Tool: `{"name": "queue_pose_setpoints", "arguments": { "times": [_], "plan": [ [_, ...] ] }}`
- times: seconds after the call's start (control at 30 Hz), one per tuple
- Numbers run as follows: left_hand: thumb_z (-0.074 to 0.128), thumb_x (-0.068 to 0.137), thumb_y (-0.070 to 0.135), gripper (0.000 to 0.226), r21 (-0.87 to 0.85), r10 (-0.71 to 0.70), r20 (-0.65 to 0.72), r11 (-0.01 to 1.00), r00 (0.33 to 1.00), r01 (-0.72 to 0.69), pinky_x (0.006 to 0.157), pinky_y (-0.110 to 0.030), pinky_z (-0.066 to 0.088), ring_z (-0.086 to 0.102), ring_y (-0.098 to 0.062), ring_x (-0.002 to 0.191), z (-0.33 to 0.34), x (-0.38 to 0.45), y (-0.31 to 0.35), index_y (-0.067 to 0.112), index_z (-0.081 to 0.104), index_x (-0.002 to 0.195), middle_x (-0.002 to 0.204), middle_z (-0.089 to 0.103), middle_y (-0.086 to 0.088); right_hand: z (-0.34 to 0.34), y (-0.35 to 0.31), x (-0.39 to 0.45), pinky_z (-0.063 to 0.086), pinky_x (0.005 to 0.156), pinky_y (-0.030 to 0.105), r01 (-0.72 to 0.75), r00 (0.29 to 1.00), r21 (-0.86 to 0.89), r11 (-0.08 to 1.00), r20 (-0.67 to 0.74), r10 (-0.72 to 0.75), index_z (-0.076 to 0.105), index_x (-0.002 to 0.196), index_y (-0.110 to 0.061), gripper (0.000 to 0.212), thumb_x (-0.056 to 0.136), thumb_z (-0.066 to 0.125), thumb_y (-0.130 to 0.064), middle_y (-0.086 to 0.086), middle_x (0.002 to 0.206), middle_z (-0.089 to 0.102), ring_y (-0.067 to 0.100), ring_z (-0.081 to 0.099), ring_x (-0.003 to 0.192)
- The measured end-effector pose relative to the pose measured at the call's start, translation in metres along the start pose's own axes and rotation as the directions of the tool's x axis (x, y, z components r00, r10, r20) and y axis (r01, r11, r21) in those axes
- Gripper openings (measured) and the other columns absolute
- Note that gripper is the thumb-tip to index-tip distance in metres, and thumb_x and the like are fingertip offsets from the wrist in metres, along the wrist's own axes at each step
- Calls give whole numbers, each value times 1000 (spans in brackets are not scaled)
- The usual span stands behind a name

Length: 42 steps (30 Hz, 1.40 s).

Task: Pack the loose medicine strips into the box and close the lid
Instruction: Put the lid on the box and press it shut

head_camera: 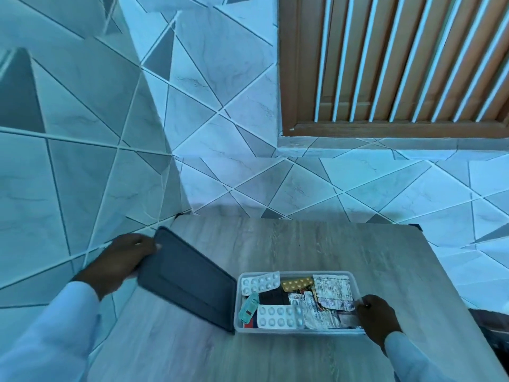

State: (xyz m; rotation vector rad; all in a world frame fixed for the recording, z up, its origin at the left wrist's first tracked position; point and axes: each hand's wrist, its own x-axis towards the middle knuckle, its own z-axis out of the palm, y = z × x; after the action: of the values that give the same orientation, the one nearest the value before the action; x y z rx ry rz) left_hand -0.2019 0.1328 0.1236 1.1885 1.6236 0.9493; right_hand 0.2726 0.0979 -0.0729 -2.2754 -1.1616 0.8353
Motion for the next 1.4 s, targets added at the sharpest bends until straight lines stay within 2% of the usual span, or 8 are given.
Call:
{"name": "queue_pose_setpoints", "arguments": {
  "times": [0.3, 0.43, 0.6, 0.7, 0.83, 0.97, 1.13, 1.4],
  "plan": [
    [77, 73, 6, 41, 37, -27, 265, 999, 964, 18, 38, -24, 47, 50, -14, 37, 126, -10, 47, 15, 49, 102, 53, 60, -9, 2, -86, -45, 51, 76, 32, 338, 941, 93, 936, -49, -335, 64, 89, -17, 23, 87, 60, -40, 3, 86, 70, 23, 66, 82],
    [82, 62, 13, 50, -13, -2, 370, 1000, 929, 7, 38, -25, 45, 53, -18, 43, 192, -11, 36, 25, 45, 93, 72, 58, -15, 4, -149, -88, 56, 72, 36, -11, 794, 702, 712, 439, -420, 63, 107, -13, 37, 89, 58, -44, 9, 94, 71, 26, 68, 88],
    [74, 71, 6, 34, -74, -111, 451, 984, 886, 162, 57, -31, 54, 64, -24, 72, 219, 8, 22, 15, 50, 94, 87, 64, -15, 7, -157, -97, 53, 60, 27, -39, 798, 800, 598, 386, -463, 65, 107, -8, 37, 72, 80, -14, 9, 92, 72, 22, 69, 84],
    [68, 81, 2, 24, -161, -139, 591, 945, 795, 285, 67, -35, 57, 66, -22, 66, 205, 16, 12, 9, 52, 98, 76, 67, -10, 17, -142, -92, 52, 56, 27, 11, 915, 750, 662, 259, -309, 66, 105, -8, 28, 80, 66, 5, 11, 88, 73, 21, 69, 76],
    [63, 86, 16, 18, 161, -104, 312, 985, 944, 55, 70, -27, 49, 59, -15, 81, 159, 31, -32, 12, 58, 102, 96, 63, -4, 25, -115, -80, 50, 66, 32, 20, 991, 631, 775, 88, -98, 66, 97, -14, 23, 85, 58, 4, 10, 94, 73, 28, 67, 87],
    [56, 89, 27, 48, 272, -293, 61, 925, 954, 267, 96, -37, 44, 52, -32, 119, 128, 33, -93, 12, 44, 133, 138, 49, -15, 23, -89, -69, 56, 74, 43, -57, 998, 560, 827, 16, 58, 64, 95, -10, 18, 84, 60, 4, 14, 95, 70, 30, 66, 86],
    [39, 97, 21, 21, 145, -383, 137, 920, 914, 364, 84, -33, 41, 50, -19, 75, 154, 22, -109, 17, 48, 79, 86, 52, -2, 21, -78, -57, 55, 65, 31, -57, 990, 317, 947, -106, 95, 60, 110, -11, 25, 85, 60, -11, 10, 101, 68, 20, 64, 80],
    [35, 92, 21, 38, 278, -299, 89, 923, 950, 265, 92, -37, 49, 58, -25, 99, 184, 20, -117, 12, 46, 127, 117, 59, -9, 17, -58, -47, 48, 91, 40, -110, 986, -186, 976, -141, 84, 54, 118, -11, 34, 92, 49, -33, 12, 118, 53, 28, 51, 110]
  ]
}}
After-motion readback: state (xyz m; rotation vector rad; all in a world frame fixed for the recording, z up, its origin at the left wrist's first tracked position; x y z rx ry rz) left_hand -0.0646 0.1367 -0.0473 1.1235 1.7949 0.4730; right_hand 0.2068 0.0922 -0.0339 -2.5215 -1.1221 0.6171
